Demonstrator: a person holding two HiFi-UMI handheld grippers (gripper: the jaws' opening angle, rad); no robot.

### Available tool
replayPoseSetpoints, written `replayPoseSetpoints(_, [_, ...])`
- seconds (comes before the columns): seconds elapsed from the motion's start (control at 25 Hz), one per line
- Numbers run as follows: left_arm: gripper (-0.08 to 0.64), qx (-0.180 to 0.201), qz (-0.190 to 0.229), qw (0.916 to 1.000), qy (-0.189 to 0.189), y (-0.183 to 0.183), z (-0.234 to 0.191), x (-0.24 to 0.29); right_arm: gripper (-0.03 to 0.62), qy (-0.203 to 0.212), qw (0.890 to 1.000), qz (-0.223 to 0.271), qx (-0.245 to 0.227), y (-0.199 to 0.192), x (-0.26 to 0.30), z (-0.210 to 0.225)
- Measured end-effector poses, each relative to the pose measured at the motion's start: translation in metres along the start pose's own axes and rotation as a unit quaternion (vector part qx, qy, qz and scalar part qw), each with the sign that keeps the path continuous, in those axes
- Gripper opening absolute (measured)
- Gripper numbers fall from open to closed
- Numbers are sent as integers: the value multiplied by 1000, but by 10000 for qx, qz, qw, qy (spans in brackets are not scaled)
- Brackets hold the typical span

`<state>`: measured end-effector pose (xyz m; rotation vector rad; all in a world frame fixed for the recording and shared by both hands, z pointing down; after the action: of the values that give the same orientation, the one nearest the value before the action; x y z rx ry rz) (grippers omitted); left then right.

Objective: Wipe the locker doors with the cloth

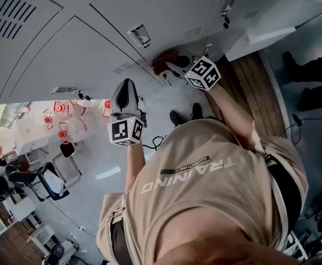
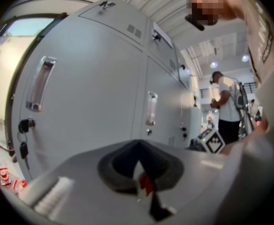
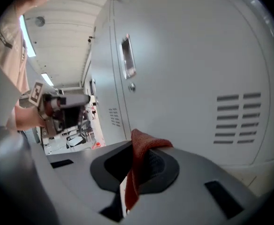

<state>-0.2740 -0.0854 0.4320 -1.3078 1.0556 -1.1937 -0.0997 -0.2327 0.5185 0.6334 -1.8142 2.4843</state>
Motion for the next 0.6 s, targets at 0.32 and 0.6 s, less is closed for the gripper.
replayPoseSetpoints(0.32, [5,123,185,9996,-161,14,9,19,29,241,9821,1370,-1271,135,-97,-48])
replayPoseSetpoints(0.6, [5,161,340,9986,-362,25,28,30,29,-153,9447,2418,-2210,258,-153,-67])
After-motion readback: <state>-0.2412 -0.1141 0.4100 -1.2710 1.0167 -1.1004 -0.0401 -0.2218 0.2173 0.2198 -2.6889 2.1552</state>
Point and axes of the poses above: the fingertips, and each gripper's own axes: x forward along the fingers, z to its right, y out of its top, the point moved 7 cm from there along -x, backward along the fingers, and after that the axes turned 6 degrees about x, right-handed, at the moved point
